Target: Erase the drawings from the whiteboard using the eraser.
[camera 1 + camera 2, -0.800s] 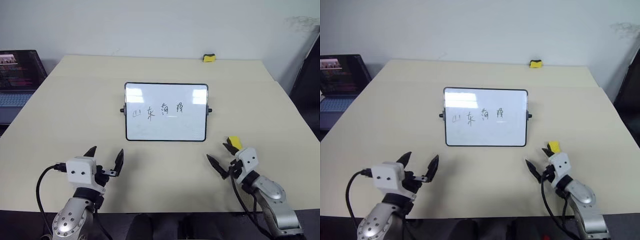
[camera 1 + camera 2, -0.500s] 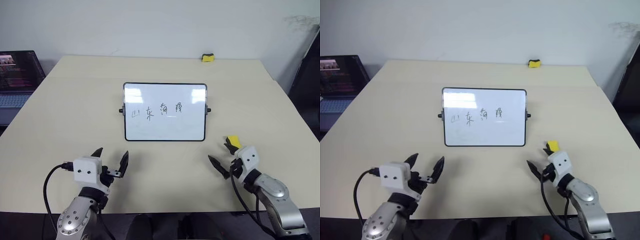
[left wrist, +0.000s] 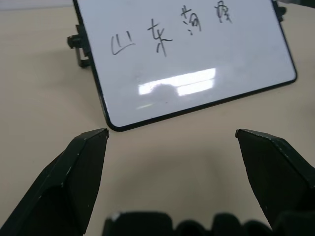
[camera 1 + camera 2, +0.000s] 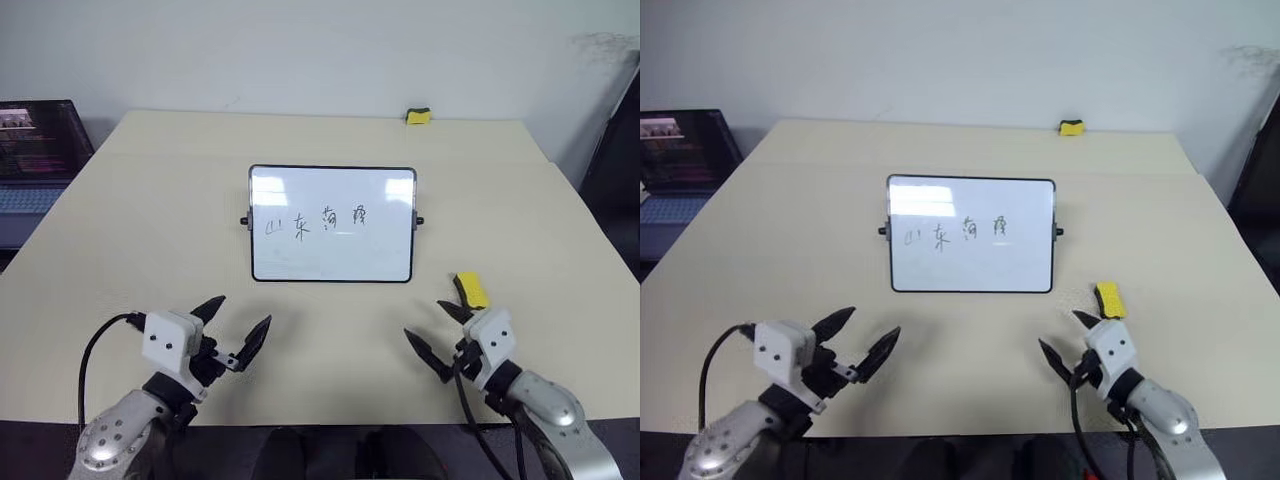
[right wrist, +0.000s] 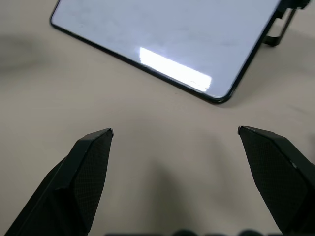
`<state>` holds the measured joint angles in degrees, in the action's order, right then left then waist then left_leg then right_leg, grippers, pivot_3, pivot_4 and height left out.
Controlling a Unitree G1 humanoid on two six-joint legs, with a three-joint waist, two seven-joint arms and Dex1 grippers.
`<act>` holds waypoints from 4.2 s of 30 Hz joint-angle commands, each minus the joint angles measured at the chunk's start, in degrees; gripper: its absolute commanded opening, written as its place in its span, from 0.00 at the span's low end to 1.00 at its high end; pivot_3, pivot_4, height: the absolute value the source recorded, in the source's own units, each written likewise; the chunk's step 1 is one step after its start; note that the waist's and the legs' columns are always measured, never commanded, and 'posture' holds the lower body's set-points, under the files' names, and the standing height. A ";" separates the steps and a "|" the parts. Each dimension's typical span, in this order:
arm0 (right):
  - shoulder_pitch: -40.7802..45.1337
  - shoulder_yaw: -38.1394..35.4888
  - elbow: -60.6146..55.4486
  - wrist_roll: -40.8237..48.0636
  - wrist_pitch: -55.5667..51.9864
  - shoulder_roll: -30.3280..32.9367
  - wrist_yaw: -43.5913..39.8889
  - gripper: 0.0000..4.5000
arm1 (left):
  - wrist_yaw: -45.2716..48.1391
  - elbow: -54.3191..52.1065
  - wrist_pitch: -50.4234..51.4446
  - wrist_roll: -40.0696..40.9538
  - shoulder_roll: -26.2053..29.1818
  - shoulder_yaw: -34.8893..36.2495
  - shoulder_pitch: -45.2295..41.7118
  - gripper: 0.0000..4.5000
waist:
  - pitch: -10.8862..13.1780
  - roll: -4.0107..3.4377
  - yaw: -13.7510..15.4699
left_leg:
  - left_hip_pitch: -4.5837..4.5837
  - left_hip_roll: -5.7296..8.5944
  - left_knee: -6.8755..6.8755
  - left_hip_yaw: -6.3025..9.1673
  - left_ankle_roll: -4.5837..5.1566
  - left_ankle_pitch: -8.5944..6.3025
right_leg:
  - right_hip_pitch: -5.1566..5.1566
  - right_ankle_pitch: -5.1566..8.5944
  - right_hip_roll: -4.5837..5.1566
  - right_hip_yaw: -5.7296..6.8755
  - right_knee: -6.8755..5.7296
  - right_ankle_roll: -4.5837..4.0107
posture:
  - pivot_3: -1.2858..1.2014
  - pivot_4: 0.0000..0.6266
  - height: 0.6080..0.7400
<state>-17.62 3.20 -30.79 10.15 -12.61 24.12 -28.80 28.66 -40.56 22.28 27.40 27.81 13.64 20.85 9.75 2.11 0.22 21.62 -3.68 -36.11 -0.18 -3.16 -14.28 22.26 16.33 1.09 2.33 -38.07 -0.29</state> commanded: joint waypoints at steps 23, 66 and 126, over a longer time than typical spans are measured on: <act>25.77 -10.49 -0.04 2.31 -31.21 -10.77 21.28 0.99 | 34.20 19.66 4.31 7.17 18.76 -13.41 -38.48 1.00 | -0.05 -0.10 -0.26 | 0.09 0.02 0.03 -0.05 0.00 0.01 | 0.05 -0.03 -0.07 -0.10 0.00 0.03 | 0.52 0.24 1.00; 27.87 -16.30 12.20 3.56 -36.81 -8.35 20.06 0.24 | 35.88 20.69 3.57 3.55 15.65 -14.84 -37.59 1.00 | -0.06 -0.10 -0.58 | 0.12 0.03 0.03 -0.07 0.02 0.00 | 0.09 0.00 -0.09 -0.18 -0.02 0.08 | 0.52 0.24 1.00; 52.85 18.26 56.42 -24.74 16.49 -8.58 -1.76 0.22 | 13.22 12.16 15.59 4.47 18.26 -1.35 -30.42 1.00 | -0.11 -0.02 -1.18 | -1.07 0.00 0.02 -0.25 0.24 0.19 | -0.44 0.02 -0.01 -0.46 -0.90 -0.25 | 0.52 0.24 1.00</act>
<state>36.38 20.92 24.24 -13.01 7.37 14.53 -28.97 42.67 -28.67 39.24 32.66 46.20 12.32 -8.68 9.64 2.09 -0.96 20.52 -3.69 -36.09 -0.42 -2.89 -14.07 21.81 16.33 1.08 1.88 -38.99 -0.55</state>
